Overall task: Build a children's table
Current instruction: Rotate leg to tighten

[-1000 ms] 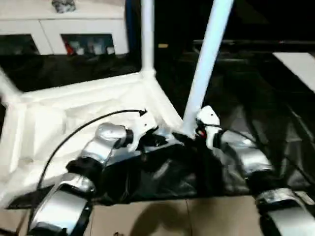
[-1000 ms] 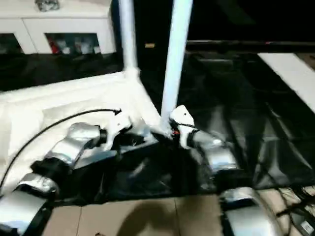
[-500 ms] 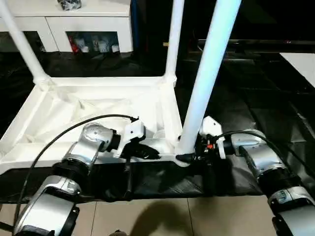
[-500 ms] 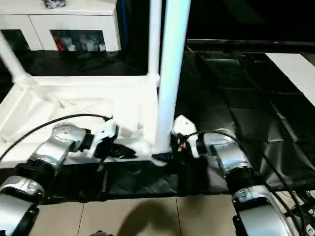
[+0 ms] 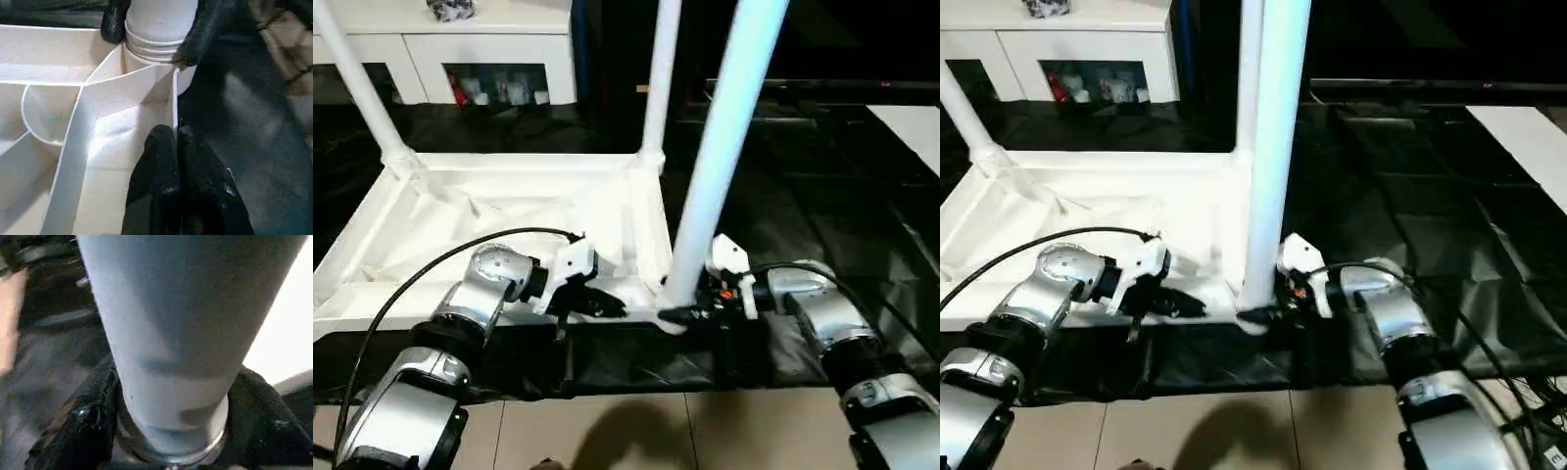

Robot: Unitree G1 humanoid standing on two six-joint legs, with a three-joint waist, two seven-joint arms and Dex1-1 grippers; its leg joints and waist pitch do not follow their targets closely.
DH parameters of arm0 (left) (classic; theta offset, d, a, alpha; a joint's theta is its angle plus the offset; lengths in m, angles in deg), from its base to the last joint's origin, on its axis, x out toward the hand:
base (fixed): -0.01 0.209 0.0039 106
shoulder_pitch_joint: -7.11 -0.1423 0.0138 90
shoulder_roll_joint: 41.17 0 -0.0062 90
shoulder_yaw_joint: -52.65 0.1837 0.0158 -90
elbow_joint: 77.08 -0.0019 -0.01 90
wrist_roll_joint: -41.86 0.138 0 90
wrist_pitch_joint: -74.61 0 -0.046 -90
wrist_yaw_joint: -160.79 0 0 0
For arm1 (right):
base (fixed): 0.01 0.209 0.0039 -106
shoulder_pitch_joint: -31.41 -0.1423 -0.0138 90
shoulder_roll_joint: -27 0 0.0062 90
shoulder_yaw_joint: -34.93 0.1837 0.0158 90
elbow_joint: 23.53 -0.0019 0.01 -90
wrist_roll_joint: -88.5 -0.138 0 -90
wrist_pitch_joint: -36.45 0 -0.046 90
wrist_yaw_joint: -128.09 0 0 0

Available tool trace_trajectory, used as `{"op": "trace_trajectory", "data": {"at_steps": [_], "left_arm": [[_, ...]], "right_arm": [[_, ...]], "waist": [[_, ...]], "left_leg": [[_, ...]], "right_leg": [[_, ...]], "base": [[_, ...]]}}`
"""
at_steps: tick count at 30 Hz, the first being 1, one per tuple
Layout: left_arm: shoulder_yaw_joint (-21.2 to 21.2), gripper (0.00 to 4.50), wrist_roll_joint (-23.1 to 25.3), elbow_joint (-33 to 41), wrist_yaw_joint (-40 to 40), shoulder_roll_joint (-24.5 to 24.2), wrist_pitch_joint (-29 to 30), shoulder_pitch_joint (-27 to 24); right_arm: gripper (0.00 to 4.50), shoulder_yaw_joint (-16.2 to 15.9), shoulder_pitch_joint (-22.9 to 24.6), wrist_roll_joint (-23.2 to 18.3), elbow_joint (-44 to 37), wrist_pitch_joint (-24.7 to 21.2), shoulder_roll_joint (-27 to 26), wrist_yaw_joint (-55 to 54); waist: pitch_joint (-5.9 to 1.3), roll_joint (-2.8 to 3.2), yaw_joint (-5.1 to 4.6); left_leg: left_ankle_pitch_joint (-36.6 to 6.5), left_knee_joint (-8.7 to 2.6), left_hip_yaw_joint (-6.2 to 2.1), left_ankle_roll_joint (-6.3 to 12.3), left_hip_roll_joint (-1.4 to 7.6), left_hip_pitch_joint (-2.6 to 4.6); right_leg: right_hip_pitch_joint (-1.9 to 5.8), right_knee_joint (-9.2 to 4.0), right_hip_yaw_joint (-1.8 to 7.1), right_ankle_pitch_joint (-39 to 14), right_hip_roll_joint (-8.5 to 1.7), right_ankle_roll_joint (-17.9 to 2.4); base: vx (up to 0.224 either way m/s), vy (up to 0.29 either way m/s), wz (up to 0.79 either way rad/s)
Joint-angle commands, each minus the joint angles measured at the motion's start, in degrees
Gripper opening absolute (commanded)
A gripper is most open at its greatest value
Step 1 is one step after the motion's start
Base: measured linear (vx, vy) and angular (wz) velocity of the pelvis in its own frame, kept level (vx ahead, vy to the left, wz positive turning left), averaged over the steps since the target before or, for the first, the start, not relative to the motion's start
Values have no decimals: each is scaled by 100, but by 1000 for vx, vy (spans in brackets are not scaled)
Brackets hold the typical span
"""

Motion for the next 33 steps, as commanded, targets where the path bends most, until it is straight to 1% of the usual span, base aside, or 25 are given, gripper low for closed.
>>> {"op": "trace_trajectory", "data": {"at_steps": [1,3,4,5,7,8,9,10,12,13,14,15,17,18,20,23,24,25,26,28,29,30,31,32,33], "left_arm": [[182,0,227,-138,341,260,254,13],[213,0,326,-155,793,520,595,70],[220,0,368,-180,1065,678,790,104],[220,0,368,-180,1065,678,790,104],[217,0,397,-221,1410,892,980,140],[215,0,409,-246,1564,981,1041,158],[216,0,443,-312,1950,1216,1167,203],[216,0,443,-312,1950,1216,1167,203],[220,0,488,-393,2293,1460,1182,250],[227,0,518,-403,2356,1521,1166,260],[228,0,521,-404,2364,1528,1164,261],[233,0,543,-406,2395,1562,1151,265],[242,0,548,-388,2347,1551,1115,256],[244,0,550,-356,2270,1491,1079,239],[245,0,549,-331,2165,1401,1029,219],[260,0,497,-226,1712,1064,832,122],[260,0,496,-225,1711,1063,832,122],[232,0,440,-202,1585,1020,754,101],[209,0,396,-183,1497,999,739,89],[152,0,267,-125,1032,817,452,36],[152,0,267,-125,1032,817,452,36],[133,0,228,-114,879,745,460,33],[134,0,215,-111,776,697,438,40],[129,0,179,-102,603,652,448,52],[132,0,155,-99,417,598,400,75]], "right_arm": [[266,129,-38,-18,-29,-84,-274,-689],[265,337,-16,2,89,-306,-616,-1631],[265,387,2,48,143,-347,-791,-2058],[265,387,2,48,143,-347,-791,-2058],[265,433,13,114,240,-399,-1041,-2630],[265,455,9,143,286,-422,-1157,-2890],[265,512,-36,231,447,-483,-1481,-3639],[265,512,-36,231,447,-483,-1481,-3639],[265,513,-149,270,628,-441,-1858,-4121],[265,504,-180,290,624,-333,-1954,-4146],[265,503,-183,293,623,-320,-1965,-4149],[321,497,-199,305,604,-233,-2019,-4132],[335,520,-193,279,540,-129,-1996,-4022],[347,556,-162,211,446,-46,-1897,-3799],[363,577,-126,134,356,22,-1738,-3481],[397,481,-29,6,98,178,-1110,-2409],[397,480,-29,6,98,179,-1109,-2407],[410,439,-20,2,75,252,-993,-2186],[421,423,-15,-11,59,264,-936,-2062],[421,352,-15,-97,-17,320,-571,-1275],[421,352,-15,-97,-17,320,-571,-1275],[421,327,-31,-141,-46,283,-413,-939],[421,309,-49,-164,-57,264,-298,-710],[421,302,-71,-201,-60,253,-191,-450],[421,282,-97,-228,-54,252,-73,-150]], "waist": [[-286,-21,3],[-270,-19,-20],[-272,-30,-27],[-274,-36,-37],[-263,-16,-51],[-275,-21,-43],[-278,-14,-52],[-269,28,-68],[-248,4,-72],[-216,25,-89],[-209,14,-95],[-203,21,-105],[-225,6,-120],[-228,19,-117],[-240,0,-125],[-281,5,-112],[-310,-5,-110],[-325,-1,-116],[-335,-10,-123],[-379,-2,-76],[-388,1,-54],[-405,-28,-37],[-395,-38,2],[-385,-39,20],[-358,-43,47]], "left_leg": [[-1421,-399,13,128,125,53],[-1459,-420,4,22,125,71],[-1517,-425,-10,5,106,54],[-1495,-430,-11,-7,105,47],[-1538,-433,-5,-31,103,74],[-1539,-435,-12,-29,96,74],[-1533,-433,-1,-32,98,80],[-1575,-448,-2,-86,90,82],[-1834,-454,-6,-104,76,102],[-2113,-474,-14,-125,68,120],[-2255,-476,-24,-134,66,140],[-2476,-481,-42,-138,63,168],[-2488,-491,-59,-118,74,164],[-2434,-499,-59,-97,78,150],[-2295,-509,-58,-62,88,115],[-1995,-487,-41,104,103,78],[-1659,-460,-29,180,105,58],[-1348,-422,-7,263,104,72],[-1174,-405,-8,310,94,47],[-644,-330,20,579,80,38],[-540,-312,26,655,85,34],[-306,-267,42,810,77,0],[-293,-253,55,930,84,7],[-342,-253,59,952,88,10],[-551,-277,60,925,109,14]], "right_leg": [[288,-432,214,-1204,-277,-1331],[255,-450,231,-1334,-283,-1274],[277,-467,222,-1466,-285,-1212],[282,-462,222,-1476,-278,-1178],[247,-495,242,-1469,-279,-1155],[263,-490,233,-1447,-273,-1143],[252,-487,243,-1314,-259,-1143],[239,-495,246,-1285,-250,-1140],[229,-531,239,-1649,-251,-1057],[201,-587,233,-2109,-253,-945],[191,-611,226,-2341,-254,-880],[168,-662,222,-2720,-263,-759],[170,-663,237,-2676,-264,-716],[174,-657,240,-2536,-263,-743],[207,-629,239,-2271,-258,-792],[277,-568,233,-1465,-245,-993],[310,-505,231,-958,-251,-1127],[301,-459,232,-443,-244,-1308],[332,-424,225,-193,-244,-1383],[373,-344,196,654,-229,-1625],[381,-326,185,833,-223,-1672],[385,-271,184,1242,-215,-1721],[359,-268,172,1277,-223,-1761],[352,-276,172,1178,-230,-1759],[336,-307,171,757,-256,-1743]], "base": [[0,0,0],[0,0,0],[0,0,0],[0,0,0],[0,0,0],[0,0,0],[0,0,0],[0,0,0],[0,0,0],[0,0,0],[0,0,0],[0,0,0],[0,0,0],[0,0,0],[0,0,0],[0,0,0],[0,0,0],[56,6,3],[53,-3,3],[26,-2,1],[0,0,0],[0,0,0],[0,0,0],[0,0,0],[0,0,0]]}}
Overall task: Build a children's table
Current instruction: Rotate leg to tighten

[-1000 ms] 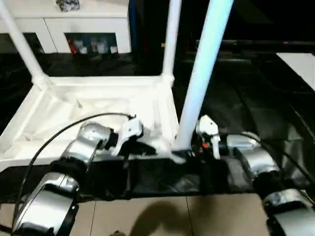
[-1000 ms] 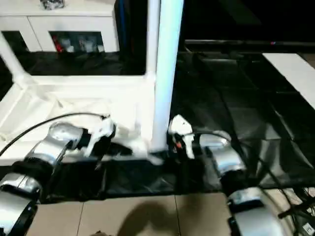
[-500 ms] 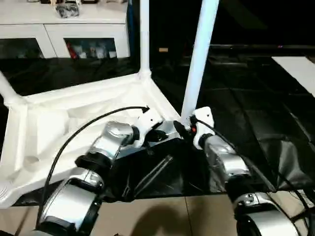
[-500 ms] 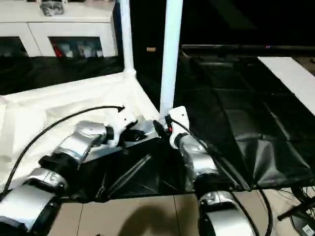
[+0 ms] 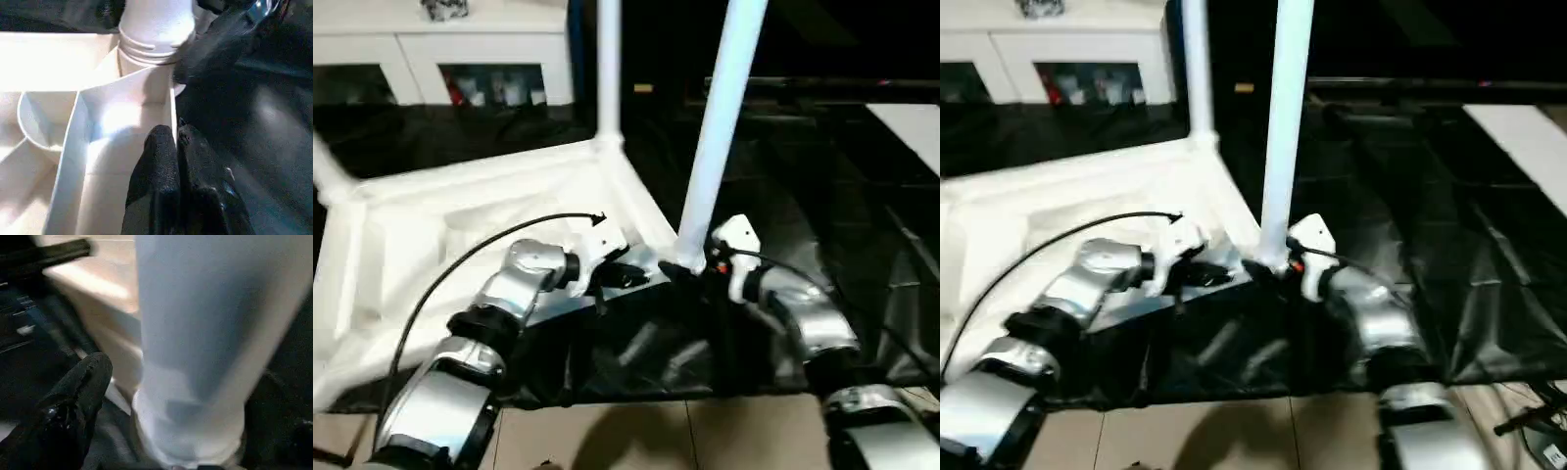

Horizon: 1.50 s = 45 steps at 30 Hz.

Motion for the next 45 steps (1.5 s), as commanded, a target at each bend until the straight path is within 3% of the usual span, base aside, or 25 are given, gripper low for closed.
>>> {"op": "trace_trajectory", "data": {"at_steps": [1,3,7,14,20,27,30,34,37,40,41,43,45], "left_arm": [[243,0,39,-51,-474,30,-81,-75],[275,0,33,-79,-707,-50,-186,-19],[385,0,-1,-87,-1097,-187,-398,9],[430,0,43,-113,-1433,-335,-522,1],[443,0,53,-201,-1520,-385,-600,32],[368,0,82,-302,-1249,-341,-484,69],[265,0,168,-351,-493,-142,-154,143],[201,0,188,-338,18,61,103,187],[104,0,214,-327,757,405,424,231],[71,0,236,-307,1115,604,557,243],[69,0,270,-282,1461,782,656,251],[125,0,329,-251,1765,974,698,253],[150,0,344,-245,1804,1037,697,251]], "right_arm": [[421,-188,-145,-148,-170,72,56,682],[406,-230,-188,-171,-148,64,188,1050],[369,-388,-262,-158,-101,5,350,1589],[315,-603,-278,-44,-69,28,498,2056],[260,-706,-277,-19,-45,59,506,2265],[248,-615,-156,-196,-179,-135,409,2212],[233,-316,128,-353,-455,-442,161,1427],[213,-286,268,38,-394,-385,-65,262],[200,-62,341,190,-309,-619,-597,-1187],[196,3,318,295,-216,-650,-907,-1914],[196,80,279,342,-166,-719,-1235,-2551],[196,88,138,392,-6,-698,-1581,-3158],[195,90,55,381,78,-631,-1701,-3259]], "waist": [[-310,-45,12],[-284,-38,16],[-283,-21,13],[-307,-27,43],[-304,-29,69],[-308,-29,83],[-276,-21,104],[-237,-43,74],[-197,-26,2],[-164,-15,-81],[-168,-2,-98],[-183,8,-128],[-195,7,-164]], "left_leg": [[-672,-247,55,832,118,53],[-1039,-299,37,596,153,67],[-1210,-318,27,423,153,79],[-860,-279,39,512,139,72],[-988,-282,45,505,142,84],[-974,-280,44,485,143,86],[-1116,-311,38,395,158,104],[-1496,-364,20,113,134,108],[-1860,-414,-16,-96,110,127],[-2213,-440,-44,-184,93,159],[-2355,-441,-66,-164,79,169],[-2361,-462,-77,-205,91,189],[-2347,-470,-75,-195,84,175]], "right_leg": [[341,-268,182,519,-272,-1732],[324,-314,189,-195,-271,-1638],[320,-327,196,-398,-273,-1590],[328,-277,197,55,-276,-1677],[318,-286,197,-51,-277,-1687],[324,-279,199,-21,-279,-1686],[302,-312,209,-314,-285,-1606],[282,-407,227,-1309,-305,-1312],[240,-504,242,-2140,-307,-985],[200,-558,232,-2602,-295,-836],[209,-587,224,-2853,-305,-740],[177,-604,239,-2770,-298,-714],[197,-592,230,-2512,-278,-766]], "base": [[0,0,0],[0,0,0],[0,0,0],[0,0,0],[0,0,0],[0,0,0],[0,0,0],[0,0,0],[0,0,0],[0,0,0],[0,0,0],[0,0,0],[0,0,0]]}}
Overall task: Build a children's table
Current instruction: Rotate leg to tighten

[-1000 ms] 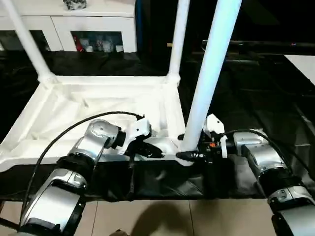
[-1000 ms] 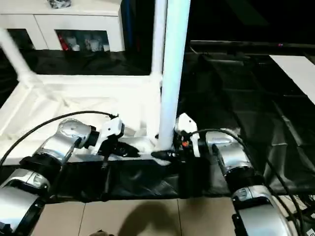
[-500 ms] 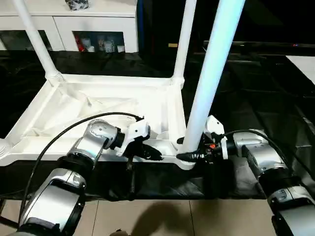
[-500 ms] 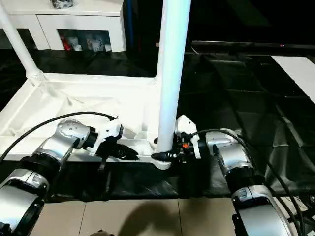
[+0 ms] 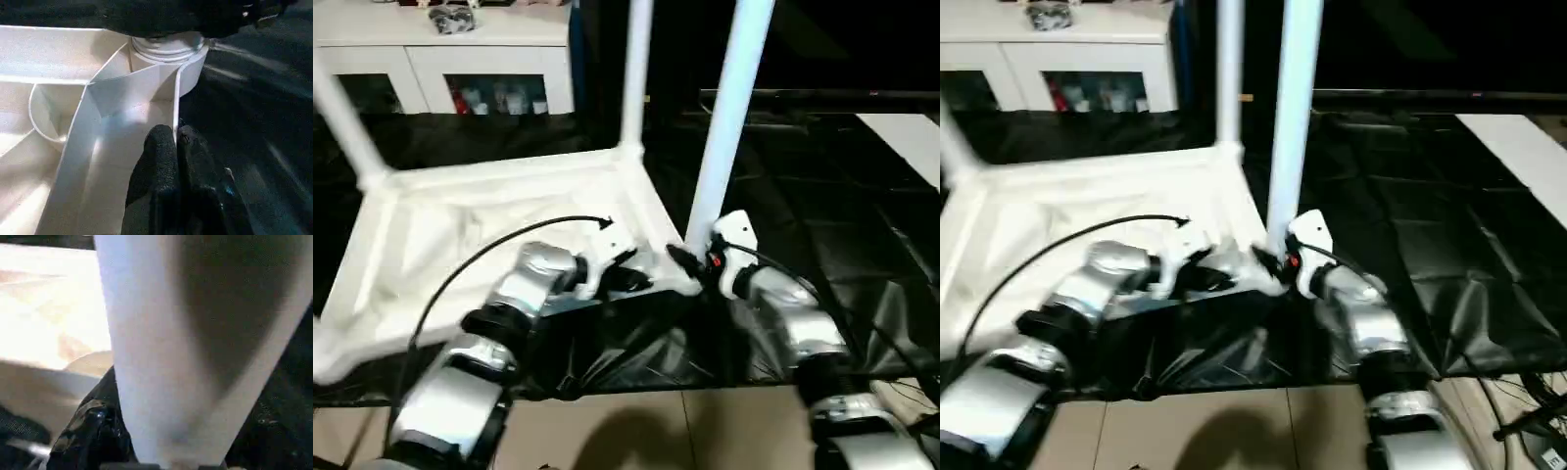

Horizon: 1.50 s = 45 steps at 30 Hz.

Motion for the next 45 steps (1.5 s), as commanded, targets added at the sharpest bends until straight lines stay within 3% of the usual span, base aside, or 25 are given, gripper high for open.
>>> {"op": "trace_trajectory", "data": {"at_steps": [1,5,6,7,10,11,12,14,15,18,21,24,26,27,29,30,31,34,35,36,42,45], "left_arm": [[206,0,75,-12,299,444,52,80],[239,0,139,41,187,378,-51,47],[238,0,139,59,179,363,-44,35],[247,0,154,73,150,304,-86,19],[262,0,196,37,142,146,-200,-16],[263,0,198,34,145,139,-204,-17],[256,0,219,9,92,39,-272,-28],[246,0,220,0,67,10,-303,-28],[238,0,225,-2,-21,-47,-373,-36],[238,0,232,-10,-135,-125,-446,-43],[266,0,218,-53,-275,-205,-570,-31],[288,0,213,-104,-320,-264,-674,-5],[290,0,214,-126,-338,-289,-717,8],[289,0,225,-156,-335,-300,-762,24],[290,0,234,-181,-340,-298,-805,34],[290,0,233,-194,-356,-289,-829,38],[291,0,233,-197,-361,-286,-833,38],[317,0,226,-213,-419,-276,-861,41],[343,0,220,-225,-450,-275,-881,43],[352,0,222,-231,-455,-272,-889,45],[396,0,244,-300,-576,-301,-1011,56],[403,0,253,-295,-582,-318,-1040,50]], "right_arm": [[195,-448,-16,-5,275,-159,-586,108],[195,-401,-31,-12,150,73,-569,237],[251,-380,-20,-44,117,89,-563,274],[265,-380,5,-44,65,162,-456,396],[271,-369,87,-97,-75,253,-43,854],[301,-368,92,-105,-82,254,-16,885],[301,-389,199,-213,-262,232,411,1483],[318,-390,244,-252,-340,251,577,1714],[329,-359,344,-382,-529,221,899,2195],[360,-332,500,-570,-821,136,1336,2927],[380,-397,740,-732,-1205,-69,1930,3851],[417,-463,929,-882,-1549,-333,2354,4349],[425,-478,1011,-917,-1687,-412,2509,4479],[439,-472,1078,-907,-1775,-428,2621,4509],[446,-448,1120,-867,-1812,-385,2671,4450],[446,-416,1173,-896,-1874,-388,2670,4424],[446,-411,1187,-903,-1891,-392,2668,4422],[446,-419,1326,-1007,-2163,-544,2675,4466],[446,-426,1415,-1087,-2364,-657,2666,4504],[446,-424,1445,-1112,-2429,-693,2654,4503],[446,-353,1450,-1037,-2392,-576,2649,4200],[446,-357,1489,-1091,-2492,-660,2690,4267]], "waist": [[-196,6,-24],[-194,16,-63],[-198,17,-64],[-204,-49,-64],[-210,-21,-34],[-213,-25,-30],[-216,-23,-25],[-237,-39,19],[-244,-42,24],[-271,-48,78],[-282,-69,141],[-267,-83,202],[-237,-87,181],[-242,-83,162],[-241,-92,154],[-246,-101,142],[-250,-58,139],[-266,-72,157],[-272,-4,164],[-271,-31,159],[-258,-19,145],[-267,-21,144]], "left_leg": [[-2309,-471,-55,-116,100,35],[-2276,-477,-44,-51,108,15],[-2275,-475,-41,-40,114,19],[-2190,-469,-30,2,111,4],[-2037,-459,-24,89,121,-1],[-1988,-453,-17,108,122,1],[-1893,-445,-12,132,125,-5],[-1751,-404,20,233,132,23],[-1557,-392,17,305,127,-11],[-1034,-339,27,538,127,-58],[-835,-295,45,679,125,-67],[-969,-293,43,742,148,-76],[-1133,-325,34,667,139,-100],[-1269,-332,25,560,152,-76],[-1309,-335,21,508,149,-70],[-1255,-337,13,484,139,-89],[-1225,-336,13,470,145,-74],[-1019,-311,16,555,145,-77],[-994,-308,9,557,147,-73],[-989,-305,14,581,144,-81],[-1140,-319,9,476,133,-72],[-1087,-311,7,478,138,-76]], "right_leg": [[102,-570,195,-2318,-262,-848],[118,-555,198,-1982,-249,-945],[122,-551,205,-1942,-258,-971],[133,-549,205,-1876,-257,-987],[148,-530,212,-1722,-268,-1032],[149,-526,213,-1644,-265,-1050],[158,-506,215,-1469,-260,-1110],[157,-487,219,-1116,-248,-1187],[204,-451,213,-820,-244,-1267],[248,-372,194,-89,-252,-1421],[268,-344,169,153,-239,-1516],[275,-356,155,-92,-252,-1462],[258,-407,140,-570,-260,-1356],[243,-443,151,-915,-272,-1308],[231,-449,154,-1012,-270,-1304],[245,-442,154,-1033,-270,-1281],[232,-449,160,-948,-265,-1290],[247,-396,159,-464,-253,-1378],[246,-382,157,-381,-259,-1416],[260,-380,150,-223,-241,-1458],[255,-416,151,-603,-263,-1424],[262,-393,154,-449,-257,-1444]], "base": [[0,0,0],[0,0,0],[0,0,0],[0,0,0],[0,0,0],[0,0,0],[0,0,0],[0,0,0],[0,0,0],[0,0,0],[0,0,0],[0,0,0],[0,0,0],[0,0,0],[0,0,0],[0,0,0],[0,0,0],[0,0,0],[0,0,0],[0,0,0],[0,0,0],[0,0,0]]}}
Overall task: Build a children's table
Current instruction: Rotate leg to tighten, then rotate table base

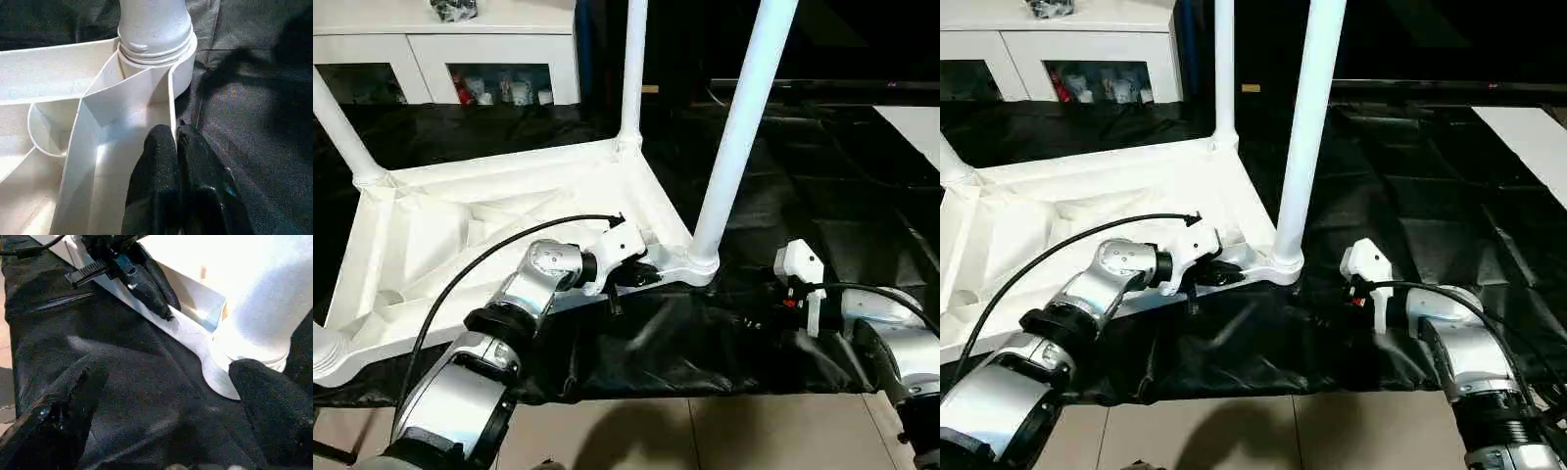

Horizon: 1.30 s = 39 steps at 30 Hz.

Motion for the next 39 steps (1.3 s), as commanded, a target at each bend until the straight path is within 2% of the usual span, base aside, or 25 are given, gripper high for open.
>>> {"op": "trace_trajectory", "data": {"at_steps": [1,5,6,8,9,10,11,12,13,14,16,17,18,19,20,21,22,25,26,28,30,31,33,36,39], "left_arm": [[159,0,156,-147,-98,-84,21,-12],[-93,0,48,-200,365,-83,-266,100],[-238,27,-116,-106,312,-89,-140,127],[-494,44,-460,167,127,-100,219,110],[-607,44,-641,385,-3,-122,457,60],[-732,58,-906,867,-248,-198,876,-93],[-732,65,-906,867,-248,-198,876,-93],[-754,74,-1068,1484,-494,-370,1251,-339],[-747,81,-1107,1721,-584,-458,1383,-443],[-737,85,-1133,1842,-630,-513,1443,-498],[-738,99,-1308,2551,-876,-830,2031,-784],[-725,111,-1427,3030,-1081,-1118,2440,-988],[-722,118,-1441,3089,-1109,-1160,2489,-1015],[-703,122,-1605,3797,-1438,-1646,3092,-1336],[-703,127,-1605,3797,-1438,-1646,3092,-1336],[-624,139,-1824,4662,-1809,-2294,3770,-1808],[-586,139,-1892,4940,-1923,-2515,3983,-1975],[-495,164,-2019,5458,-2073,-2865,4366,-2342],[-487,178,-2024,5488,-2074,-2880,4391,-2369],[-422,201,-1772,5551,-1841,-2854,4394,-2516],[-293,210,-1237,5411,-1385,-2721,4251,-2567],[-258,215,-1245,5502,-1307,-2759,4342,-2589],[-177,229,-1152,5557,-1012,-2775,4391,-2605],[-156,255,-979,5474,-469,-2671,4321,-2561],[-186,284,-832,5278,-90,-2482,4183,-2459]], "right_arm": [[446,44,47,-117,-211,-100,97,50],[446,-100,178,-397,-736,-582,-6,154],[449,-164,196,-506,-869,-751,-54,195],[450,-264,199,-563,-978,-837,-126,239],[450,-307,183,-557,-987,-835,-182,229],[450,-354,130,-534,-945,-783,-315,168],[450,-354,130,-534,-945,-783,-315,168],[450,-390,53,-555,-904,-769,-493,82],[450,-404,17,-558,-882,-763,-566,40],[450,-414,1,-564,-884,-776,-603,8],[450,-446,-116,-497,-731,-672,-812,-160],[450,-485,-190,-441,-638,-632,-942,-311],[450,-492,-199,-435,-626,-628,-958,-324],[450,-577,-300,-373,-501,-599,-1141,-474],[450,-577,-300,-373,-501,-599,-1141,-474],[450,-674,-495,-196,-172,-450,-1473,-771],[450,-694,-580,-147,-29,-414,-1618,-897],[450,-706,-844,-106,422,-239,-2078,-1224],[450,-703,-871,-109,468,-230,-2128,-1258],[450,-627,-1200,47,1076,-40,-2536,-1915],[450,-291,-1718,254,2013,245,-2958,-3282],[450,-241,-1785,276,2136,294,-2993,-3464],[450,8,-1993,271,2500,440,-3050,-4095],[450,405,-2237,199,2917,608,-3003,-4844],[450,583,-2335,158,3117,751,-2860,-5097]], "waist": [[-307,-49,18],[-294,-58,36],[-287,-96,51],[-285,-71,44],[-286,-111,49],[-305,-114,59],[-311,-102,59],[-324,-166,57],[-321,-169,52],[-322,-136,59],[-309,-133,49],[-312,-166,59],[-312,-119,53],[-310,-106,50],[-304,-108,25],[-293,-89,24],[-269,-92,3],[-216,-71,-9],[-206,-38,9],[-204,-10,46],[-198,-11,27],[-210,-9,12],[-223,-6,34],[-275,-19,32],[-302,-32,61]], "left_leg": [[-1033,-303,11,493,116,28],[-1025,-301,14,571,114,27],[-1069,-310,14,575,115,21],[-1103,-324,7,504,130,19],[-1101,-322,9,469,133,19],[-1002,-317,3,446,144,16],[-924,-319,-1,431,150,11],[-783,-298,11,466,145,16],[-584,-300,4,526,141,-15],[-565,-289,12,534,146,8],[-465,-281,29,601,127,11],[-476,-280,30,592,136,26],[-417,-294,16,553,142,19],[-500,-291,30,486,148,59],[-482,-309,15,456,142,26],[-583,-314,33,369,144,69],[-682,-341,23,288,130,45],[-1035,-386,41,86,121,75],[-1241,-395,44,2,126,117],[-1378,-415,35,-119,126,128],[-1467,-440,18,-295,116,118],[-1525,-444,4,-402,102,127],[-1457,-431,6,-417,102,126],[-995,-381,18,-398,67,102],[-682,-329,35,-255,41,79]], "right_leg": [[306,-361,182,-337,-254,-1445],[310,-363,177,-334,-249,-1430],[320,-364,171,-498,-253,-1386],[304,-371,173,-714,-272,-1344],[292,-365,180,-785,-284,-1359],[295,-333,189,-673,-308,-1430],[292,-310,192,-542,-312,-1491],[275,-287,189,-259,-279,-1553],[276,-238,186,42,-267,-1617],[254,-220,187,133,-266,-1648],[241,-205,189,268,-241,-1670],[241,-198,189,257,-255,-1669],[239,-173,195,218,-267,-1661],[213,-183,197,144,-260,-1662],[234,-168,198,137,-265,-1659],[197,-181,196,18,-239,-1635],[208,-184,198,-150,-241,-1605],[168,-242,227,-644,-227,-1521],[126,-260,236,-822,-225,-1476],[122,-259,245,-900,-226,-1406],[126,-276,256,-1086,-241,-1308],[142,-282,261,-1227,-253,-1253],[142,-261,266,-1025,-240,-1170],[187,-181,255,-302,-193,-1174],[217,-141,238,209,-174,-1215]], "base": [[0,0,0],[0,0,0],[0,0,0],[0,0,0],[0,0,0],[0,0,0],[0,0,0],[0,0,0],[0,0,0],[0,0,0],[0,0,0],[0,0,0],[0,0,0],[0,0,0],[0,0,0],[0,0,0],[0,0,0],[0,0,0],[0,0,0],[0,0,0],[0,0,0],[0,0,0],[0,0,0],[0,0,0],[0,0,0]]}}
